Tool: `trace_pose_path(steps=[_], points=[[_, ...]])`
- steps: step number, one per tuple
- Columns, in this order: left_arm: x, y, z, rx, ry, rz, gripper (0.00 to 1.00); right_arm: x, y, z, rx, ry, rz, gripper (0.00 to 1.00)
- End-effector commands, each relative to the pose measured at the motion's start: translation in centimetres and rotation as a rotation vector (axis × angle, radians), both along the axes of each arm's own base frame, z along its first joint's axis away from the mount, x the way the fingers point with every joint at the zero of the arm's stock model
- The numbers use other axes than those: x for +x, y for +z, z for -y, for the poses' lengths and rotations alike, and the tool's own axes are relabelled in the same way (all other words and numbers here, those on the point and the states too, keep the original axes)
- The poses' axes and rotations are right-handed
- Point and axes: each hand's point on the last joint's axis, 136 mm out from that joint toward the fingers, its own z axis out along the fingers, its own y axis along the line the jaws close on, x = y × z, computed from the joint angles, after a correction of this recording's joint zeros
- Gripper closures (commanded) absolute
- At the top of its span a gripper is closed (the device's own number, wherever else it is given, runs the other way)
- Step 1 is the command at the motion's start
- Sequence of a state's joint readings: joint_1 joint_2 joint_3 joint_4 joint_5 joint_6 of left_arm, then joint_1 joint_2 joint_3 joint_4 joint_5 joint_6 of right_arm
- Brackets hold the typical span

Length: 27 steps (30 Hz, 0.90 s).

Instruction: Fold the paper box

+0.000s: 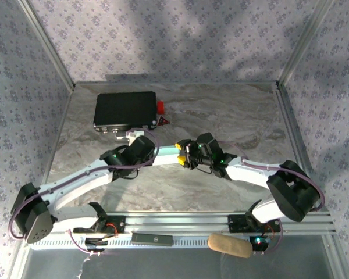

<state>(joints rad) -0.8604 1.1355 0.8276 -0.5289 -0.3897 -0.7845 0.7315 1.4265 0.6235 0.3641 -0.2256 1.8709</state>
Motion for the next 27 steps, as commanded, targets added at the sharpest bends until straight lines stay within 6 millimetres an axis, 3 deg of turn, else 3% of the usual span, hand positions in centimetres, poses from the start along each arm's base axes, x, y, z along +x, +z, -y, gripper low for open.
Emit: trace_pose_path(steps=[1, 3, 7, 16, 21, 27], points=[[-1.1, 2.7, 0.1, -0.118, -0.003, 0.027, 0.47, 0.0, -1.6, 0.5, -0.039, -0.016, -0.051, 0.44], [-1.2, 3.9, -0.9, -0.176, 0.032, 0.058, 0.41, 0.1, -1.7, 0.6, -0.042, -0.016, -0.052, 0.45], [-0.2, 4.7, -2.6, -0.327, 0.088, 0.044, 0.40, 0.1, -1.7, 0.6, -0.052, -0.013, -0.048, 0.46], [2.7, 2.5, -0.9, -0.575, 0.058, -0.079, 0.42, -0.1, -2.2, 0.8, -0.065, -0.011, -0.055, 0.46], [2.2, 0.4, -0.7, -0.594, 0.065, -0.116, 0.49, -0.1, -2.2, 0.9, -0.067, -0.011, -0.056, 0.48], [1.3, -0.6, -1.4, -0.600, 0.087, -0.119, 0.51, -0.1, -2.4, 1.0, -0.072, -0.012, -0.059, 0.49]])
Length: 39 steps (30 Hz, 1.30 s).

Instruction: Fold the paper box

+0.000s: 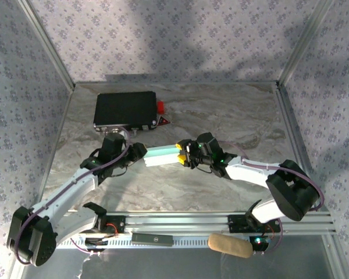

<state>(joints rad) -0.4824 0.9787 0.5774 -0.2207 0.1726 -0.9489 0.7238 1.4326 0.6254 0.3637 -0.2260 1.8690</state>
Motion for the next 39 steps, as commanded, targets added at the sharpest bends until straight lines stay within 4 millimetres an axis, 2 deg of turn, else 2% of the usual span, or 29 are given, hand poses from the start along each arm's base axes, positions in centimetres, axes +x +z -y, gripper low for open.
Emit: trace_pose_path(steps=[1, 17, 30, 39], points=[[0.1, 0.9, 0.4, -0.053, -0.004, 0.031, 0.54, -0.3, -2.2, 0.8, -0.068, -0.007, -0.057, 0.49], [-0.5, -1.4, 0.0, -0.031, 0.003, -0.007, 0.62, -0.6, -2.8, 1.1, -0.086, -0.006, -0.070, 0.55], [-1.2, -3.3, -0.4, 0.002, 0.007, -0.037, 0.75, -1.0, -4.0, 1.4, -0.110, -0.009, -0.106, 0.63], [-1.8, -4.1, -0.7, 0.044, 0.003, -0.052, 0.83, -1.4, -4.9, 1.9, -0.129, -0.016, -0.137, 0.64]])
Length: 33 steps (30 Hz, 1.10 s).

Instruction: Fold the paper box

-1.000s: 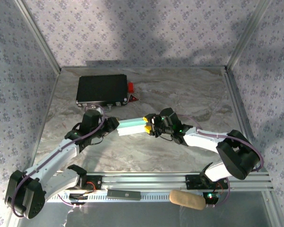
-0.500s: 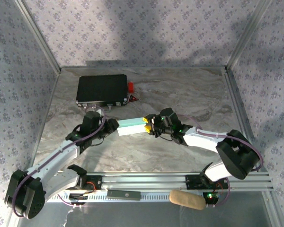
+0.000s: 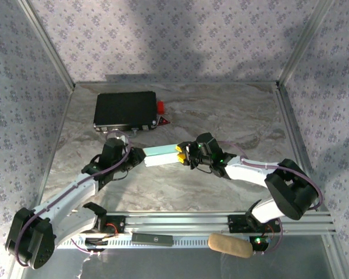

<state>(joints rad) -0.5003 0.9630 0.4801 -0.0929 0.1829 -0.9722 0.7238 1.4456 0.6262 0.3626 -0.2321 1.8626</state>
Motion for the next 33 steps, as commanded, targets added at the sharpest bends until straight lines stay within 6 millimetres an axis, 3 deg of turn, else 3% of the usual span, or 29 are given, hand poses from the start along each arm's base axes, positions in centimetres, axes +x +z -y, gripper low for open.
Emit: trace_pose_path(steps=[1, 5, 12, 16, 20, 23, 27, 30, 33], points=[[-1.4, -2.8, -1.2, 0.091, 0.012, -0.079, 0.83, -1.4, -4.5, 2.0, -0.123, -0.023, -0.132, 0.64], [-1.7, -3.2, -1.2, 0.118, 0.001, -0.086, 0.83, -1.5, -4.8, 2.2, -0.133, -0.024, -0.147, 0.65], [-2.2, -3.1, -2.2, 0.188, 0.011, -0.088, 0.70, -2.0, -5.6, 2.6, -0.161, -0.023, -0.182, 0.70], [-2.1, -3.1, -2.4, 0.201, 0.012, -0.083, 0.69, -2.0, -5.7, 2.6, -0.163, -0.019, -0.186, 0.71], [-2.0, -3.4, -2.1, 0.202, 0.004, -0.090, 0.74, -2.1, -5.8, 2.6, -0.168, -0.020, -0.190, 0.72], [-2.0, -3.9, -1.9, 0.196, -0.004, -0.100, 0.85, -2.0, -5.8, 2.7, -0.171, -0.018, -0.190, 0.74], [-2.0, -3.7, -1.6, 0.182, -0.013, -0.096, 0.86, -1.9, -5.6, 2.6, -0.172, -0.007, -0.186, 0.75], [-1.9, -2.6, -1.5, 0.166, -0.015, -0.076, 0.83, -1.6, -4.2, 2.3, -0.169, 0.017, -0.147, 0.67], [-1.9, -1.5, -1.2, 0.150, -0.022, -0.058, 0.82, -1.7, -1.9, 2.8, -0.218, 0.029, -0.084, 0.48]])
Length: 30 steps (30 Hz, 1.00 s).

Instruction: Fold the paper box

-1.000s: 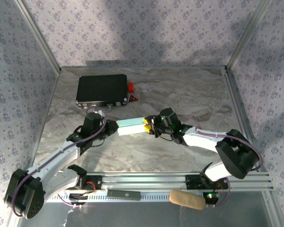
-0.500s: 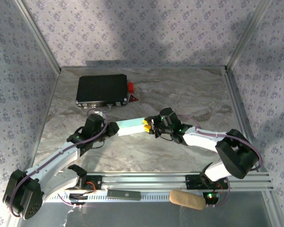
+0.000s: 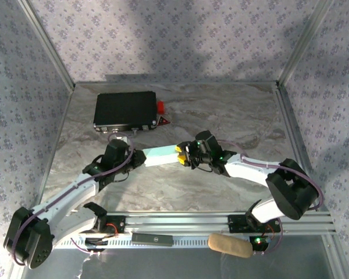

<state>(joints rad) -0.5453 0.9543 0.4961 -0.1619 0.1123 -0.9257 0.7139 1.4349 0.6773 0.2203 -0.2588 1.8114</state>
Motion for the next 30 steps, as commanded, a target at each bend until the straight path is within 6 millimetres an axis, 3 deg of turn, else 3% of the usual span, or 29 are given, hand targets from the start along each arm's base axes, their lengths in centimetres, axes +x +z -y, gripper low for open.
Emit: trace_pose_path(steps=[1, 5, 14, 19, 26, 30], points=[[-1.2, -0.7, -0.9, 0.060, -0.001, -0.058, 0.81, -1.5, -0.9, 2.7, -0.181, -0.005, -0.032, 0.41], [-1.5, -0.6, -0.4, 0.033, -0.013, -0.055, 0.81, -2.6, 0.8, 2.6, -0.248, 0.004, 0.039, 0.25], [-3.3, -1.8, 0.9, 0.013, -0.039, -0.060, 0.82, -3.9, -1.5, 0.3, -0.142, 0.018, 0.018, 0.16], [-4.3, -2.3, 1.7, 0.018, -0.048, -0.048, 0.83, -3.9, 0.0, 0.1, -0.152, -0.021, 0.134, 0.14], [-4.5, -2.2, 2.1, 0.027, -0.064, -0.043, 0.83, -3.6, -1.4, 0.6, -0.147, -0.038, 0.143, 0.17], [-4.4, -1.2, 2.1, 0.033, -0.071, -0.028, 0.82, -3.2, -0.8, 1.6, -0.179, -0.030, 0.181, 0.18]])
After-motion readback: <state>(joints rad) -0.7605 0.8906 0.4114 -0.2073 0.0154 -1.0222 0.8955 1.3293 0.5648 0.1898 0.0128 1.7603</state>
